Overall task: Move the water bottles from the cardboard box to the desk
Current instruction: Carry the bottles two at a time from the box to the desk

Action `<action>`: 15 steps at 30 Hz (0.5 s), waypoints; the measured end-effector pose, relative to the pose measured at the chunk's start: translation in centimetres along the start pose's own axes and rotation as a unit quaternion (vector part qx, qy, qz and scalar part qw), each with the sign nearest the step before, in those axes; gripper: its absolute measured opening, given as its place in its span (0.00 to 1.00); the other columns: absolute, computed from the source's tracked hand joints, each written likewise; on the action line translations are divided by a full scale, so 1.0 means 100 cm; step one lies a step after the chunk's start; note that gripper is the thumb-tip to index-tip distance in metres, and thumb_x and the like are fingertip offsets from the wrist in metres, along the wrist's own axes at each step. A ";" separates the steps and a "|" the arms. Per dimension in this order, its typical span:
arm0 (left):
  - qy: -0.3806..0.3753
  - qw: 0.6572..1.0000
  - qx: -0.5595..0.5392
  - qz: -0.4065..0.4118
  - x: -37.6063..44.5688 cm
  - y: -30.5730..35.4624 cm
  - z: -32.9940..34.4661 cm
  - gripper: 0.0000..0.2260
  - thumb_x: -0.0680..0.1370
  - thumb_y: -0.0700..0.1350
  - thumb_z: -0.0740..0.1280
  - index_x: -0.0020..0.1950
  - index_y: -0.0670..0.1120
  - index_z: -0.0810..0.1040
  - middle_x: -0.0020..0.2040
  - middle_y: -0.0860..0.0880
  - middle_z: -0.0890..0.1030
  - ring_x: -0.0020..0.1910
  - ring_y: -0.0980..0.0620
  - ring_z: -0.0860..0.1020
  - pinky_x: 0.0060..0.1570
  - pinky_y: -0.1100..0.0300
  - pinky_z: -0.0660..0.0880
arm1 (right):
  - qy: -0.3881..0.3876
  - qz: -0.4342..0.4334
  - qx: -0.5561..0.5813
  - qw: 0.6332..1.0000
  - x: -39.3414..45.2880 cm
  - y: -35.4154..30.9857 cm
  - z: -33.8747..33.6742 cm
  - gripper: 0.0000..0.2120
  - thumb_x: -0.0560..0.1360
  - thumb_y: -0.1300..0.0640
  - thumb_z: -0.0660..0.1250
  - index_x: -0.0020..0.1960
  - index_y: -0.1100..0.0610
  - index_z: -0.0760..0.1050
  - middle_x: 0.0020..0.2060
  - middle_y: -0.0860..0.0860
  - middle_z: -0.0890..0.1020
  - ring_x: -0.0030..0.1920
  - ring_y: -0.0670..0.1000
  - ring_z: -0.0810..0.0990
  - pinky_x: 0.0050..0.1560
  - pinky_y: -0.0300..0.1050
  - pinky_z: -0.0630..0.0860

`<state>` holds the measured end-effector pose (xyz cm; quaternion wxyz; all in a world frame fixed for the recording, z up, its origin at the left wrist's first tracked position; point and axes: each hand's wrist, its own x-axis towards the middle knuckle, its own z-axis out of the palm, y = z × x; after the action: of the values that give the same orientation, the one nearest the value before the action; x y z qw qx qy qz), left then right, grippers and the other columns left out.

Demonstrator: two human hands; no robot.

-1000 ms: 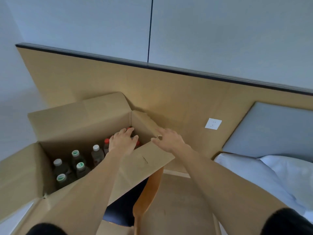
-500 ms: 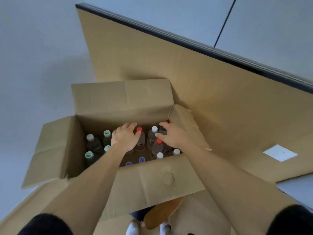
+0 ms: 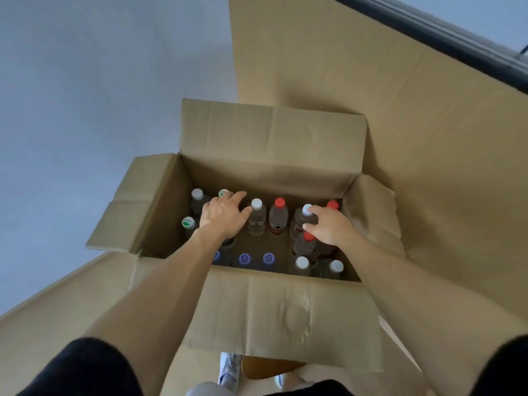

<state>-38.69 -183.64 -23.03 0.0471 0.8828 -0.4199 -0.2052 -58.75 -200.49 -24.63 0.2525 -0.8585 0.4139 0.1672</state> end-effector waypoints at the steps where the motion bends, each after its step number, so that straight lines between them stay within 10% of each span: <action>1: 0.001 1.000 -0.001 0.000 0.002 0.003 0.002 0.25 0.84 0.59 0.57 0.79 0.53 0.63 0.77 0.45 0.68 0.72 0.40 0.69 0.68 0.43 0.69 | -0.006 0.001 -0.003 1.000 0.002 0.004 0.002 0.26 0.80 0.45 0.65 0.76 0.49 0.66 0.68 0.55 0.76 0.68 0.59 0.74 0.64 0.51 0.73; 15: -0.068 0.997 0.021 -0.002 0.018 0.002 0.028 0.26 0.83 0.58 0.60 0.80 0.53 0.62 0.74 0.45 0.70 0.71 0.41 0.71 0.67 0.42 0.70 | -0.023 -0.056 0.011 0.998 0.023 -0.004 0.030 0.29 0.78 0.46 0.70 0.76 0.49 0.67 0.70 0.52 0.74 0.70 0.56 0.73 0.65 0.52 0.73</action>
<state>-38.91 -184.88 -26.10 -0.0007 0.8685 -0.4242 -0.2564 -57.28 -200.06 -28.09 0.2802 -0.8736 0.3606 0.1684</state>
